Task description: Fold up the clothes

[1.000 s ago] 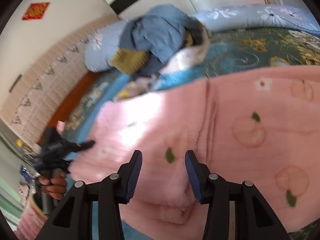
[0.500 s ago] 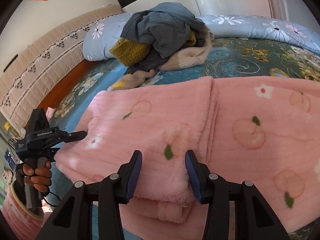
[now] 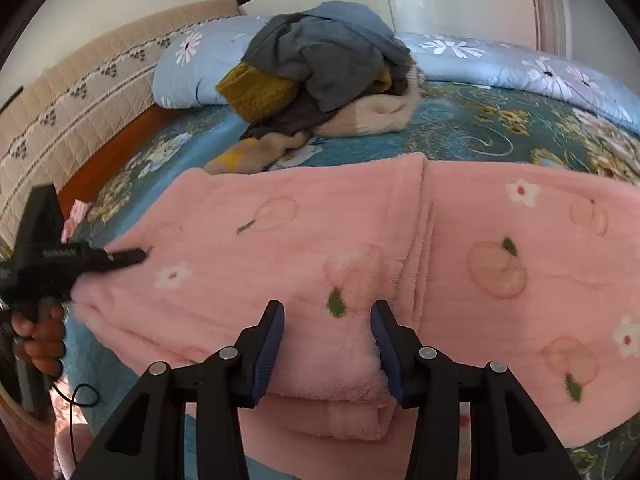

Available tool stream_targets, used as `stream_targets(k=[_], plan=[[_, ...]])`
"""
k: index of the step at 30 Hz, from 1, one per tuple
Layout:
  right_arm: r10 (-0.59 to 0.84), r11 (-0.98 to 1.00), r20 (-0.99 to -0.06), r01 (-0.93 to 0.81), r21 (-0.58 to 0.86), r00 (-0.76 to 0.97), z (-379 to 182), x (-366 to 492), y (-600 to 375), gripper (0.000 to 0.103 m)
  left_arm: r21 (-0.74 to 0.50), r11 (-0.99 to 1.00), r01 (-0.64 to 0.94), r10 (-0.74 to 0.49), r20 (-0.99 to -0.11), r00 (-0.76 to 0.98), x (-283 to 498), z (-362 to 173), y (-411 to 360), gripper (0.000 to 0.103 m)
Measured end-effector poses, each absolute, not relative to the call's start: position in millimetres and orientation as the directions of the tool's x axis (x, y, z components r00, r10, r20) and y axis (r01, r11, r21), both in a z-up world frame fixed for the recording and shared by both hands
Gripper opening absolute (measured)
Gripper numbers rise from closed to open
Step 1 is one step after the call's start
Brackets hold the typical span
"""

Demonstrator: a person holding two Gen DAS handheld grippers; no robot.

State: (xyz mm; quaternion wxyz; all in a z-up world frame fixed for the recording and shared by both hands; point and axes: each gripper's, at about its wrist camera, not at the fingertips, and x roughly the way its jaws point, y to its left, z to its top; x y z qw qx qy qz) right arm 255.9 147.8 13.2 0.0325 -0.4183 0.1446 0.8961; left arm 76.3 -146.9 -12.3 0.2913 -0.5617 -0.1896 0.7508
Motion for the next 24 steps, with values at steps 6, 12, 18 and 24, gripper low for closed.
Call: stream_targets(k=[6,12,18,24], plan=[[-0.094,-0.965,-0.77,-0.132,0.225,-0.631,14,244,119,0.05,-0.585,-0.785,-0.206,0.62,-0.745,-0.245,64,-2,-192,0.016],[-0.144,-0.969,-0.77,-0.07,0.238,-0.622,11,234,96,0.049,-0.545,-0.823,-0.159,0.566,-0.763,-0.313,51,5,-254,0.016],[-0.195,-0.968,-0.769,-0.008,0.252,-0.61,7,225,74,0.049,-0.509,-0.852,-0.124,0.522,-0.806,-0.279,44,-23,-275,0.016],[-0.217,-0.96,-0.76,-0.009,0.281,-0.613,4,225,77,0.049,-0.532,-0.84,-0.104,0.537,-0.791,-0.294,47,-30,-278,0.023]])
